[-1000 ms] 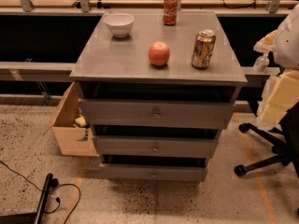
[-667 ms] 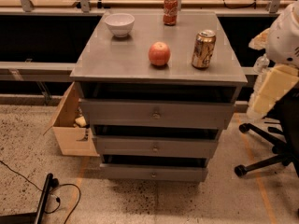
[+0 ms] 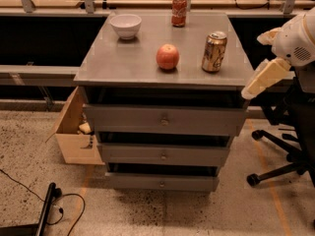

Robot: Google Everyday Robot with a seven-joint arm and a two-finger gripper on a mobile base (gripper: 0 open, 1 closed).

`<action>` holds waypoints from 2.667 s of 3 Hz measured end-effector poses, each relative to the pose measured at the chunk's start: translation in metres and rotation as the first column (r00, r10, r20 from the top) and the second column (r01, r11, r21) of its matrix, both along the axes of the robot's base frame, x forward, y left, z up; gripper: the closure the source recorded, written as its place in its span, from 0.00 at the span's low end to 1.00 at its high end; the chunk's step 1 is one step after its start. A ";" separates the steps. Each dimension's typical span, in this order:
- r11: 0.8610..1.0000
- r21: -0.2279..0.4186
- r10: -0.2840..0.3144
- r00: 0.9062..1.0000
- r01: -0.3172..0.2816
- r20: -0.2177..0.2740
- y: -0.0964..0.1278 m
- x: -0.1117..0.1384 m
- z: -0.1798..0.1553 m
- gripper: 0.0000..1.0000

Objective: Pick orange can

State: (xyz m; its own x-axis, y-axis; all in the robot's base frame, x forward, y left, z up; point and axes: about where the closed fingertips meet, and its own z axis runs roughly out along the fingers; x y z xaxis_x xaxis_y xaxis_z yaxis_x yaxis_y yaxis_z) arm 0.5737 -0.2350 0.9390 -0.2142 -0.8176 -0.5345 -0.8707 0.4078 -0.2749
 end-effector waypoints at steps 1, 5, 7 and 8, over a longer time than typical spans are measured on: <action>0.969 0.246 -0.048 0.996 0.027 0.081 -0.007 0.044 -0.018 0.00; 0.767 0.641 -0.172 0.971 0.028 0.164 0.031 0.161 -0.015 0.00; 0.758 0.651 -0.122 0.972 -0.039 0.200 0.065 0.188 -0.016 0.41; 0.752 0.657 -0.113 0.972 -0.051 0.205 0.070 0.188 -0.022 0.64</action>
Offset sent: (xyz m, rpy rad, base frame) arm 0.1267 -0.0241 -0.0132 0.7603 -0.2540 -0.1561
